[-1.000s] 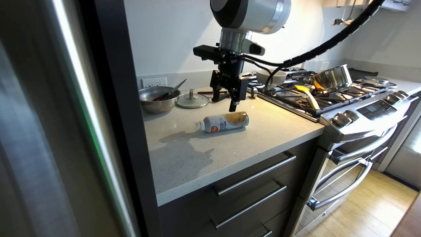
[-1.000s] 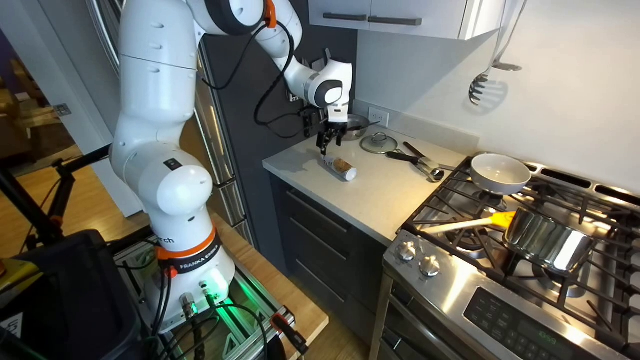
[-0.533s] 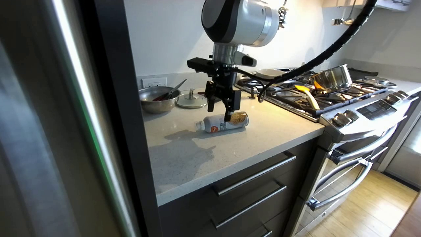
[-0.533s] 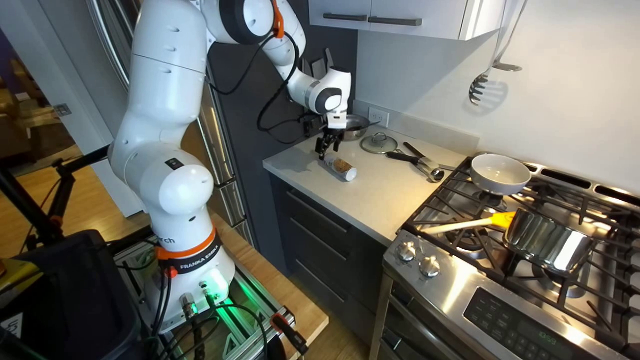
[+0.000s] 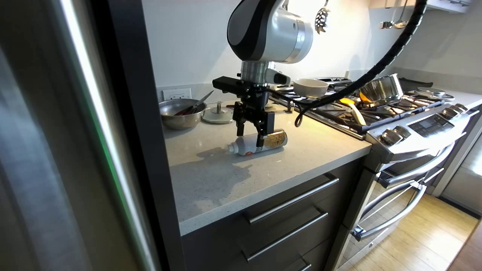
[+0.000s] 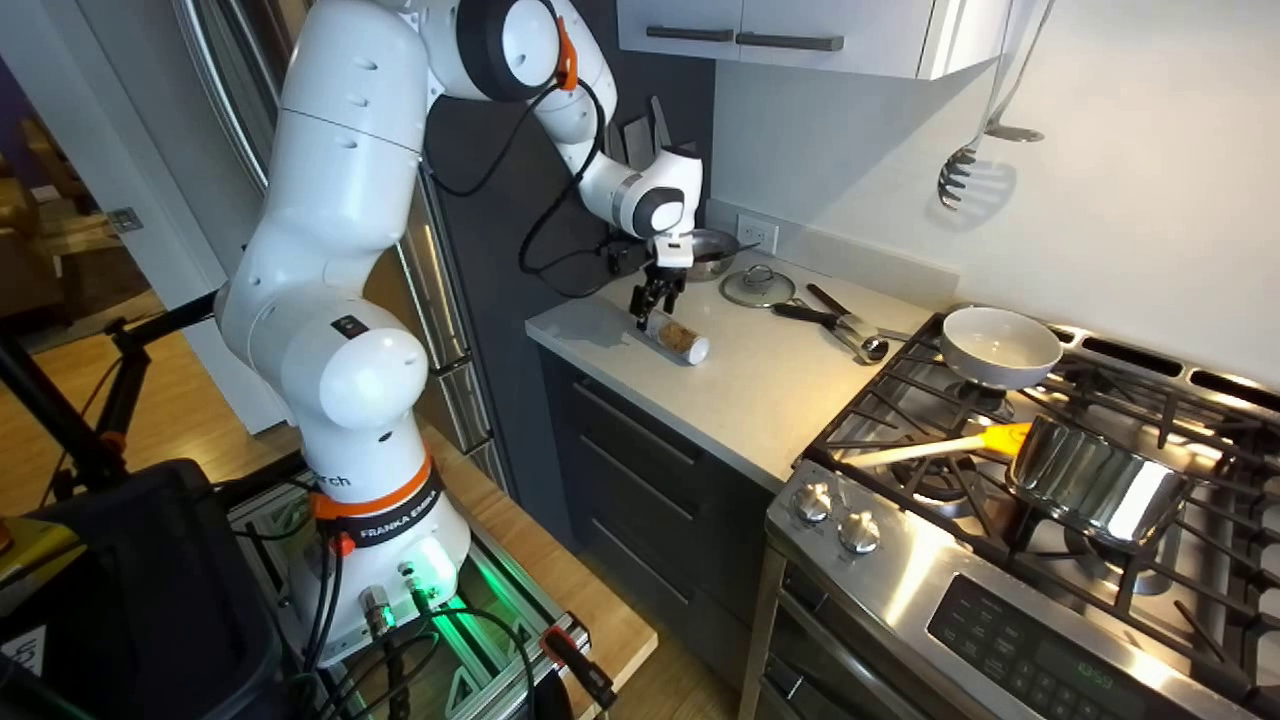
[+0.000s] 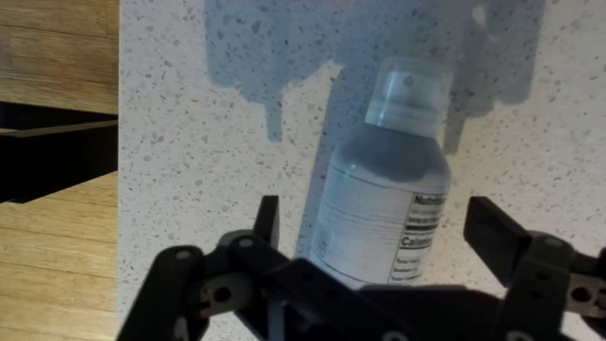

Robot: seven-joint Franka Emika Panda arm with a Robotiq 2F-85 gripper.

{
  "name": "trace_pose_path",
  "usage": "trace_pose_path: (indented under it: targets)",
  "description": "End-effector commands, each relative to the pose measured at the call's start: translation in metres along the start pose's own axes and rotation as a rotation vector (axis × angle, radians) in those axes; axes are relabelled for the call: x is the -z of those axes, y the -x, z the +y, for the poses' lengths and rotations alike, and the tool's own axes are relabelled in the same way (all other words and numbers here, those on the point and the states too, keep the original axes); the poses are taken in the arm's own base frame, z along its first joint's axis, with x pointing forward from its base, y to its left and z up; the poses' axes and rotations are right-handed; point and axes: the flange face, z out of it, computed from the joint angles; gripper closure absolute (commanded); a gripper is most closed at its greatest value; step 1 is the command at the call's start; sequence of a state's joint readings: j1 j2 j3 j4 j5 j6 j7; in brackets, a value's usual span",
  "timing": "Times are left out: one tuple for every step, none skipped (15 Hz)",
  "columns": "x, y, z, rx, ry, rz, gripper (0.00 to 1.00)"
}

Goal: Put the spray bottle upright

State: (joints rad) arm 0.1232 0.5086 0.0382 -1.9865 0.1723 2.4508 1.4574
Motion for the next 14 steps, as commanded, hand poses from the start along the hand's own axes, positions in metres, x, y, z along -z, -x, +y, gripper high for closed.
trace_pose_path:
  targets:
    - [-0.006, -0.001, -0.006, 0.029, -0.012, 0.012, 0.0]
    - [-0.008, 0.001, -0.007, 0.033, -0.009, 0.009, 0.0]
    - [-0.01, 0.002, -0.007, 0.036, -0.007, 0.006, 0.0]
    - [-0.012, 0.003, -0.008, 0.043, -0.004, 0.006, 0.01]
    - [-0.013, 0.004, -0.008, 0.049, -0.003, 0.01, 0.02]
    - [-0.014, 0.005, -0.008, 0.055, -0.002, 0.011, 0.05]
    - [-0.015, 0.006, -0.009, 0.06, -0.002, 0.01, 0.09]
    - [-0.016, 0.006, -0.009, 0.064, -0.001, 0.01, 0.17]
    - [-0.018, 0.006, -0.009, 0.066, 0.0, 0.012, 0.33]
    - [-0.019, 0.005, -0.009, 0.069, 0.001, 0.017, 0.38]
    - [-0.02, 0.005, -0.009, 0.074, 0.005, 0.026, 0.39]
    - [-0.02, 0.004, -0.008, 0.08, 0.008, 0.042, 0.44]
    - [-0.02, 0.004, -0.009, 0.085, 0.006, 0.047, 0.55]
    - [-0.02, 0.002, -0.01, 0.088, 0.004, 0.055, 0.62]
